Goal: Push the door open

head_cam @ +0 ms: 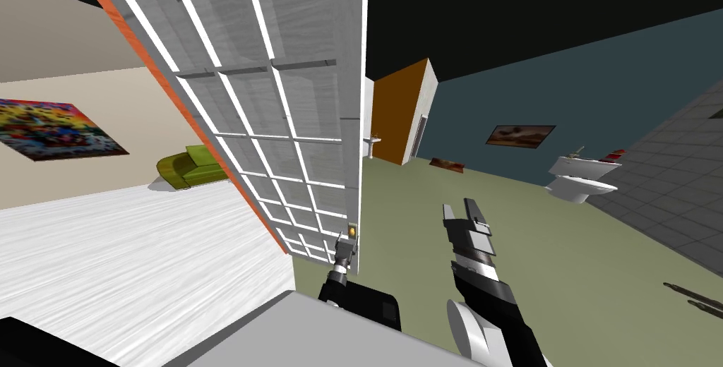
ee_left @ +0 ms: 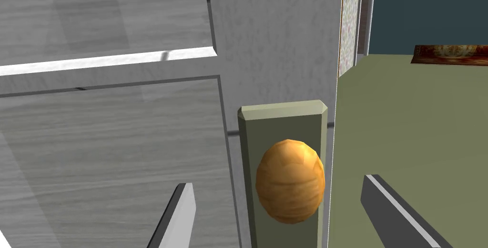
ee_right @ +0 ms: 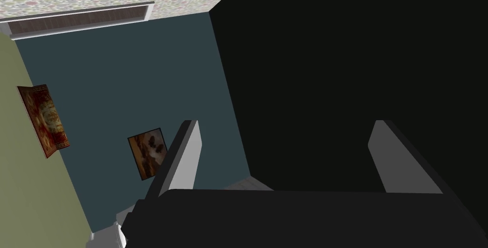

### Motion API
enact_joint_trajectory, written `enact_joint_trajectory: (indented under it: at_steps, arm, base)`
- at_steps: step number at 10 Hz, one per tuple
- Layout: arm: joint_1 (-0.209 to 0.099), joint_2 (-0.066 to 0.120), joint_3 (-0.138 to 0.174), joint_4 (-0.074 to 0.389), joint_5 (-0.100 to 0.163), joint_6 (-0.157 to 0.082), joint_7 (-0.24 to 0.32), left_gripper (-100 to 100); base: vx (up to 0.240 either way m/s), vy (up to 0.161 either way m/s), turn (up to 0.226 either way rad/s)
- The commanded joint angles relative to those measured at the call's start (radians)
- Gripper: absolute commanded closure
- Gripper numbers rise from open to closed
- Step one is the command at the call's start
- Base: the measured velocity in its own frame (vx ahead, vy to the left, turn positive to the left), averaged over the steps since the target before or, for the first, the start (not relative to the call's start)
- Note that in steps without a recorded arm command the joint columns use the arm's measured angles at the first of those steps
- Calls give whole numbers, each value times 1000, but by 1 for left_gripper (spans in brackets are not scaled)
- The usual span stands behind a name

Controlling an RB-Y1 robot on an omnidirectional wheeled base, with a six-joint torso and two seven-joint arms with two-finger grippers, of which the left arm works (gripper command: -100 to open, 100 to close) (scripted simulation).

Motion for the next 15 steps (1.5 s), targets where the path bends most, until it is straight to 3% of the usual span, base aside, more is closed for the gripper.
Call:
enact_joint_trajectory:
  at_steps: [1, 2, 3, 8, 11, 15]
  arm:
    - [-6, -14, 6, 3, 2, 2, 3, -100]
    - [-3, -8, 4, 1, 1, 2, 1, -100]
    - [-3, -8, 4, 1, 1, 2, 1, 100]
    - [-3, -8, 4, 1, 1, 2, 1, 100]
    - [-7, 7, 37, 7, 20, 0, -6, 100]
    - [-13, -2, 80, 10, 43, -8, -13, 100]
  base:
    - [210, -19, -21]
    - [89, -9, 14]
    - [-19, -1, -6]
    - [-15, 0, -5]
    - [145, -64, 48]
    - [205, -70, 58]
